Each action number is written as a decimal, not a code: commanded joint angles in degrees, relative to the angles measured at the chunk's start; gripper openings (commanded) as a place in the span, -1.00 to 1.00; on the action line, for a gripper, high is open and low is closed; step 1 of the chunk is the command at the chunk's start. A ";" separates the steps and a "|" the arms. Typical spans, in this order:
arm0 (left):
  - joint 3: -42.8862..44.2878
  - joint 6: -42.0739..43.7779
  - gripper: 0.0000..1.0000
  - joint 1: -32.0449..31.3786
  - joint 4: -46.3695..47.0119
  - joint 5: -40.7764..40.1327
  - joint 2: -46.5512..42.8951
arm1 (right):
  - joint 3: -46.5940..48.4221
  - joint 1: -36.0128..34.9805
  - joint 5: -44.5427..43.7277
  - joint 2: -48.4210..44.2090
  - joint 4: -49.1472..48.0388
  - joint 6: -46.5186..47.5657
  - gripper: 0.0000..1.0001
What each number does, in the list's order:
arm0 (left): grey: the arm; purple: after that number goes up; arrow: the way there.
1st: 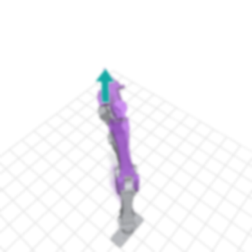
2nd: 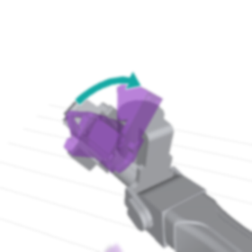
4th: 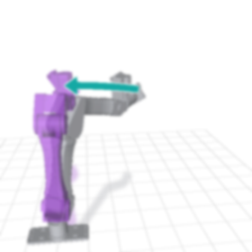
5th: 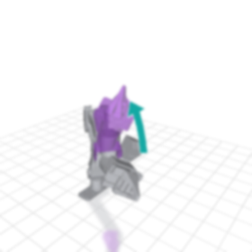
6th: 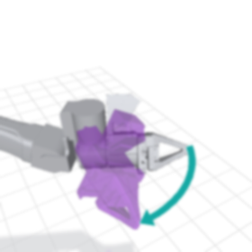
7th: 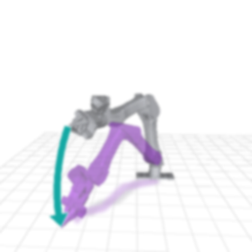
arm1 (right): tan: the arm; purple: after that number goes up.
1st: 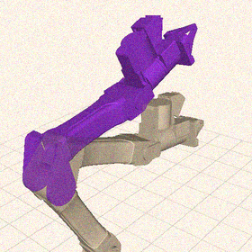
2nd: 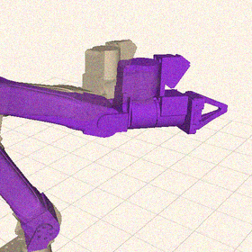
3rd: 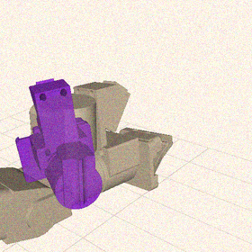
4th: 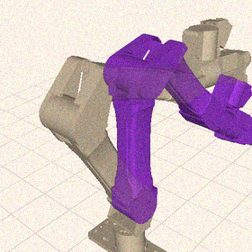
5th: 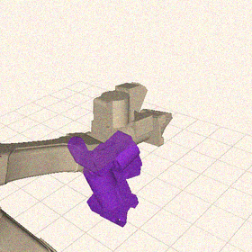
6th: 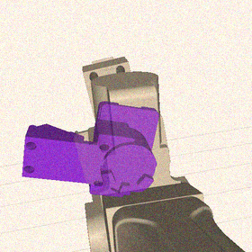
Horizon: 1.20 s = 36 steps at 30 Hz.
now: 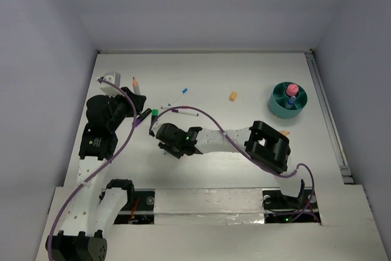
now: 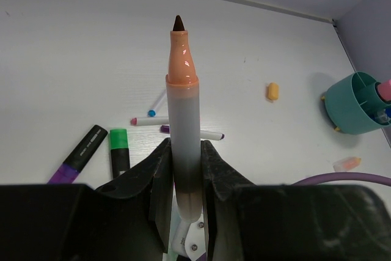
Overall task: Sort the stationery into containers
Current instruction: Close the pen cap on the pen.
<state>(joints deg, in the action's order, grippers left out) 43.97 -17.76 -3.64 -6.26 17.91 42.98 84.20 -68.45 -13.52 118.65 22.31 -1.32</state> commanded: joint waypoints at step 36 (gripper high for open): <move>-11.88 -31.62 -1.00 -13.05 59.16 46.60 1.67 | -25.05 24.58 32.40 -46.76 -69.99 -42.93 -1.00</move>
<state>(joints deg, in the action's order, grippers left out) 32.80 -43.59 -15.55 39.22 61.10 45.06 58.19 -46.17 12.19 69.52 -31.38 -33.76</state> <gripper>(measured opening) 0.160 0.279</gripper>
